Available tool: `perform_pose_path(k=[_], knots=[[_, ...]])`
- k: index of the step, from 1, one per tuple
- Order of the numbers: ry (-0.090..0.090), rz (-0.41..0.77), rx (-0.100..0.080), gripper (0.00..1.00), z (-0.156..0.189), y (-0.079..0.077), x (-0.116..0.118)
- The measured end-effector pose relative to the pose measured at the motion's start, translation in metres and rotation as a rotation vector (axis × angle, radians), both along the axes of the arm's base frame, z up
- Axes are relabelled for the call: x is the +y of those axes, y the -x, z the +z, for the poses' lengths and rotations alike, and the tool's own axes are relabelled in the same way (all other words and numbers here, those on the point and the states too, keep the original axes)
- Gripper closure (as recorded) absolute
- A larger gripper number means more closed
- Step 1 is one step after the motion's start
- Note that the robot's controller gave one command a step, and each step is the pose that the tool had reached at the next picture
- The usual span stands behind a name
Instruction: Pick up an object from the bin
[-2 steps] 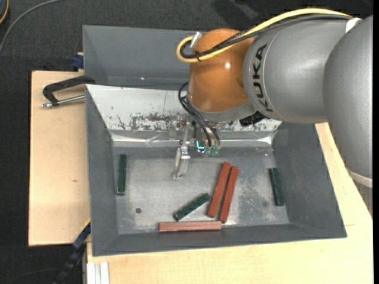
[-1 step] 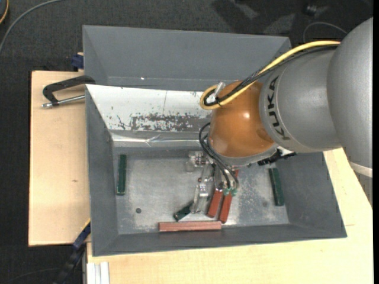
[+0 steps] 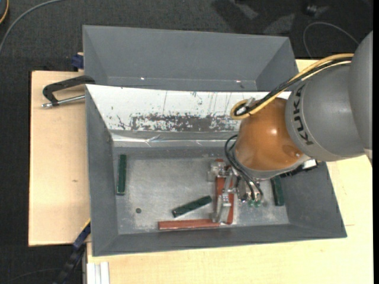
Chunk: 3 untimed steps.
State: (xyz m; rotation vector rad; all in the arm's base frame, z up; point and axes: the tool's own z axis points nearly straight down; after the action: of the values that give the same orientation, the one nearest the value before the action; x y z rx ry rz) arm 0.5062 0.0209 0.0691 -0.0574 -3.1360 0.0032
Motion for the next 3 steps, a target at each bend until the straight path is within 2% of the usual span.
perform_pose_path(k=[1,2,3], knots=[[-0.003,0.005,-0.004,1.00,0.001,-0.001,0.004],[-0.004,0.005,-0.005,0.00,0.002,-0.001,0.004],[-0.004,0.104,-0.009,0.00,0.002,0.014,0.037]])
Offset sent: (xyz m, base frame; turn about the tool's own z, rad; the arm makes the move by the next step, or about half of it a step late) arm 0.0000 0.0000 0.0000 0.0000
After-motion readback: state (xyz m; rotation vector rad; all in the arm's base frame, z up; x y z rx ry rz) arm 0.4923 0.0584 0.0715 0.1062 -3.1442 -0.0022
